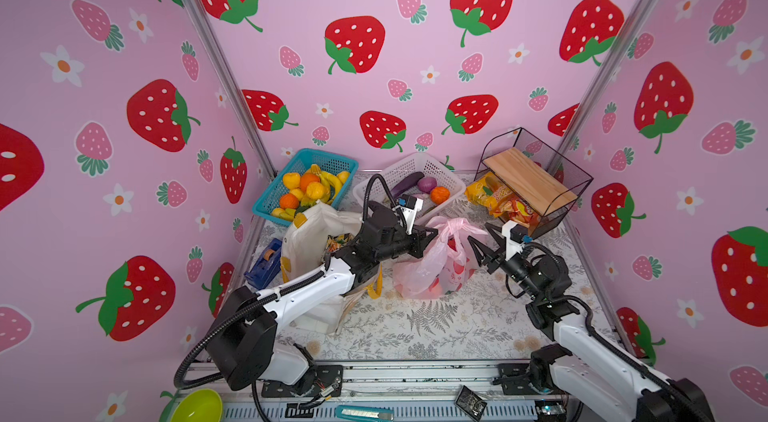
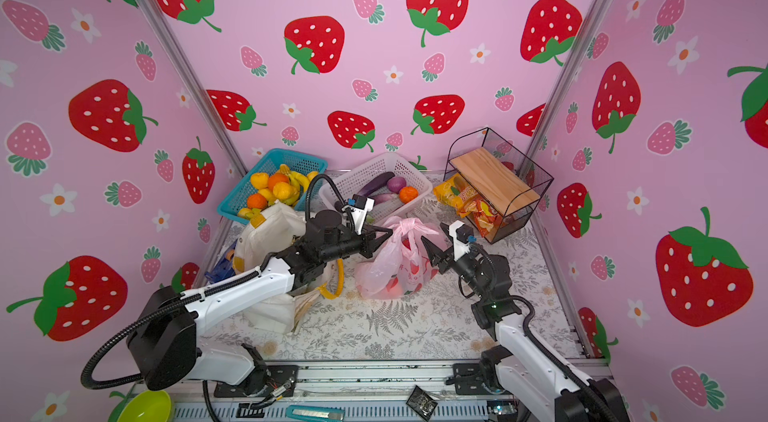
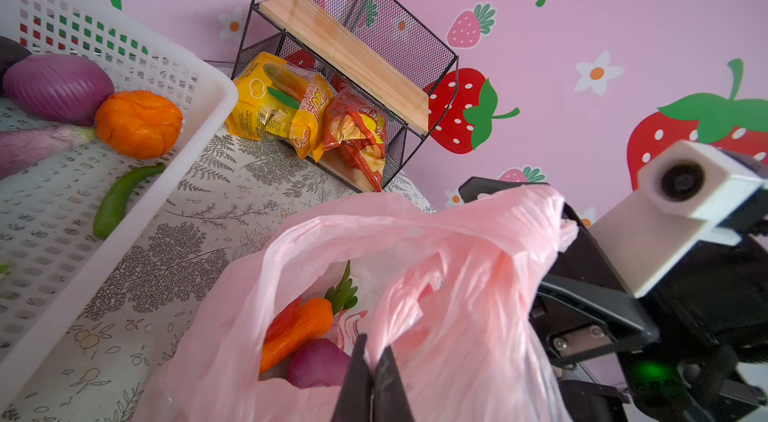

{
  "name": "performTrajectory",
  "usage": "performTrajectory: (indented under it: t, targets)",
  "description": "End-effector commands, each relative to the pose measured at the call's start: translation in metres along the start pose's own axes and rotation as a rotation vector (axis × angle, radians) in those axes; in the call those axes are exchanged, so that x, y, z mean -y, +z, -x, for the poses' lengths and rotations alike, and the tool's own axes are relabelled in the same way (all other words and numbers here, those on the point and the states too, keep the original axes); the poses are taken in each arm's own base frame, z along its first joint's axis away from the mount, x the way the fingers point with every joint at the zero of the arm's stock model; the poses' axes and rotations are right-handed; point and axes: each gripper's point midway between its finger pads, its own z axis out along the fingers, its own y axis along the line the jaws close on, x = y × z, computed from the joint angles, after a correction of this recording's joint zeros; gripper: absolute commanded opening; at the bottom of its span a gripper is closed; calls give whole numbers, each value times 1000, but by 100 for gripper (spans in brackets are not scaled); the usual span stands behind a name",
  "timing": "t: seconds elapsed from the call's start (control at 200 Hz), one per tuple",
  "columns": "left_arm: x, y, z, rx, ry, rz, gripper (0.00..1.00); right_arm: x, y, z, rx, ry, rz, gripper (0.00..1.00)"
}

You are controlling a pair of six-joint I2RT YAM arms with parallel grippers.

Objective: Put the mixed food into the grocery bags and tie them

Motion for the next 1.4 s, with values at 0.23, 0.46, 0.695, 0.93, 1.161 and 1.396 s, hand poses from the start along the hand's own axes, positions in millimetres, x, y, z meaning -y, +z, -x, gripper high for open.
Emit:
performTrajectory:
  t: [0.23, 0.46, 0.695, 0.93, 1.161, 1.396]
  targets:
    - [8, -1, 10, 23, 13, -27, 0, -9, 3, 25, 1, -47, 49, 63]
    - [7, -1, 9, 17, 15, -26, 0, -17, 9, 34, 14, -60, 105, 46]
    - [8, -2, 10, 18, 20, -22, 0, -23, 7, 30, 4, -56, 124, 13]
    - [-5, -11, 23, 80, 42, 68, 0, -14, -1, 24, -21, 30, 57, 0]
    - [-48, -42, 47, 161, 103, 315, 0, 20, -12, -25, -239, 158, -163, 0]
    - [-108, -68, 51, 184, 100, 544, 0, 53, -33, -79, -372, 304, -363, 0]
